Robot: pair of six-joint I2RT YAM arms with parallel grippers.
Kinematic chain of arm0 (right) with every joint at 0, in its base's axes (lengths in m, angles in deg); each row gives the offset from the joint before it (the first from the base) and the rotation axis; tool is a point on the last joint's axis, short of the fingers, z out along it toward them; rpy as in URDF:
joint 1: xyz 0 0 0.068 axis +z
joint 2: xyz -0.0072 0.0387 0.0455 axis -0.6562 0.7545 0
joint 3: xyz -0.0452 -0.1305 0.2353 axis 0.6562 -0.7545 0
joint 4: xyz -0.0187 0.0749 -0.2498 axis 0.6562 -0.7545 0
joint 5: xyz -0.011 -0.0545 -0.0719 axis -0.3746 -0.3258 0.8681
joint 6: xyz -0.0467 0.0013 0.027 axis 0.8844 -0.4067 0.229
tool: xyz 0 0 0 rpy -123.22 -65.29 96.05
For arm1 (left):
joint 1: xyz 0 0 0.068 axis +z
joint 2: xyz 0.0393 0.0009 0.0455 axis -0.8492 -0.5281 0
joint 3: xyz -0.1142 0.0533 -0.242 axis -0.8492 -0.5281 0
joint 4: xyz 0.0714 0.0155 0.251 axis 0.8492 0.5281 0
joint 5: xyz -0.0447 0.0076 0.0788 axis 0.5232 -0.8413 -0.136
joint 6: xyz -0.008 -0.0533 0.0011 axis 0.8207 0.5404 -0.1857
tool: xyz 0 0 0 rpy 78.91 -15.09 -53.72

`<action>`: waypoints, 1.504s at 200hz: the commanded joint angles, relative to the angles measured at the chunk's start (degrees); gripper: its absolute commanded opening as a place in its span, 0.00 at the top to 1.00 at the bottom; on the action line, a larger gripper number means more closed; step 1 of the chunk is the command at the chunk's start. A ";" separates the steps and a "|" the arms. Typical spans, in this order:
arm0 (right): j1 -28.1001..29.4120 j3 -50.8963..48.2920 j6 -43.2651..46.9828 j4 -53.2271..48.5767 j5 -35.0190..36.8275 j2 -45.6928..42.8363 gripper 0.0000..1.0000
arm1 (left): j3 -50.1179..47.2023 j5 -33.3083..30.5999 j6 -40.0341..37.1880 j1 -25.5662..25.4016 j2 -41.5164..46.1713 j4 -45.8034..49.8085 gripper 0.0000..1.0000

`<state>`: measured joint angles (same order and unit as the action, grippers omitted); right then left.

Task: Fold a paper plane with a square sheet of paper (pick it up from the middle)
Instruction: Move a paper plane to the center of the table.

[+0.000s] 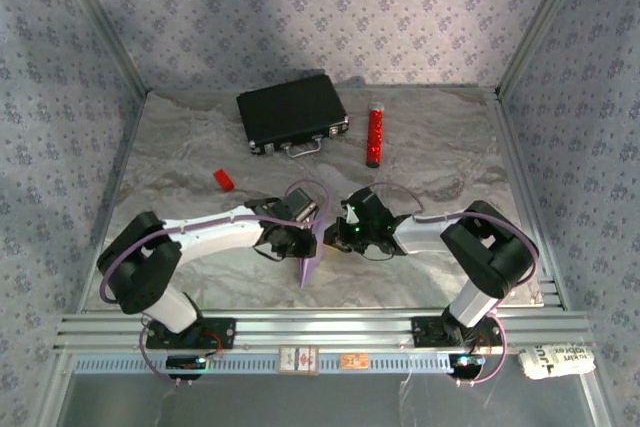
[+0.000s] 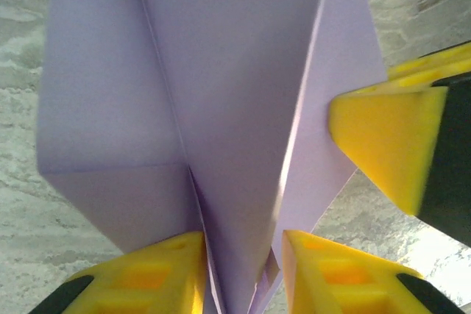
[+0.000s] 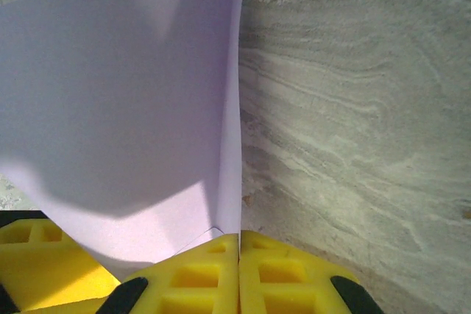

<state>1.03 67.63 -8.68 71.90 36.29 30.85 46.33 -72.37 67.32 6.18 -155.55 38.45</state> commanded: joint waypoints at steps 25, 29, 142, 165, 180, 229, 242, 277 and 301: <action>0.40 0.68 -1.00 -0.56 1.00 0.18 0.92 | 0.66 -0.01 -0.41 -1.02 -1.91 1.74 0.71; 0.39 0.68 -0.99 -0.56 1.06 0.18 0.92 | 0.76 -0.17 -0.41 -1.09 -2.01 1.86 0.71; 0.36 0.22 -0.84 -0.53 1.04 -0.32 0.90 | 2.51 -1.99 -0.71 -1.65 -5.18 1.90 0.77; 0.40 0.20 -0.47 -1.17 1.27 -0.76 0.88 | 2.60 -2.23 -0.04 -1.59 -4.82 1.70 0.82; 0.19 0.20 0.22 -2.76 2.06 -1.63 0.84 | 2.52 -2.72 0.34 -1.58 -4.37 1.53 0.84; -2.02 -1.29 3.64 -12.53 7.19 -9.11 0.66 | 3.20 -5.12 0.93 -1.58 -4.75 2.40 0.89; -2.83 -1.99 4.58 -15.32 8.42 -11.57 0.65 | 3.53 -5.72 1.09 -1.49 -4.82 2.42 0.89; -5.58 -5.04 5.18 -18.77 9.83 -17.74 0.62 | 4.31 -6.65 1.18 -0.98 -5.64 2.07 0.89; -6.45 -6.01 5.32 -20.54 10.15 -20.82 0.61 | 3.93 -6.66 1.35 -0.62 -6.32 1.23 0.88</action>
<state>-4.76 62.84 -4.86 56.18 44.44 12.82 49.36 -77.70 67.96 5.20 -160.73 38.71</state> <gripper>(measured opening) 0.379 0.116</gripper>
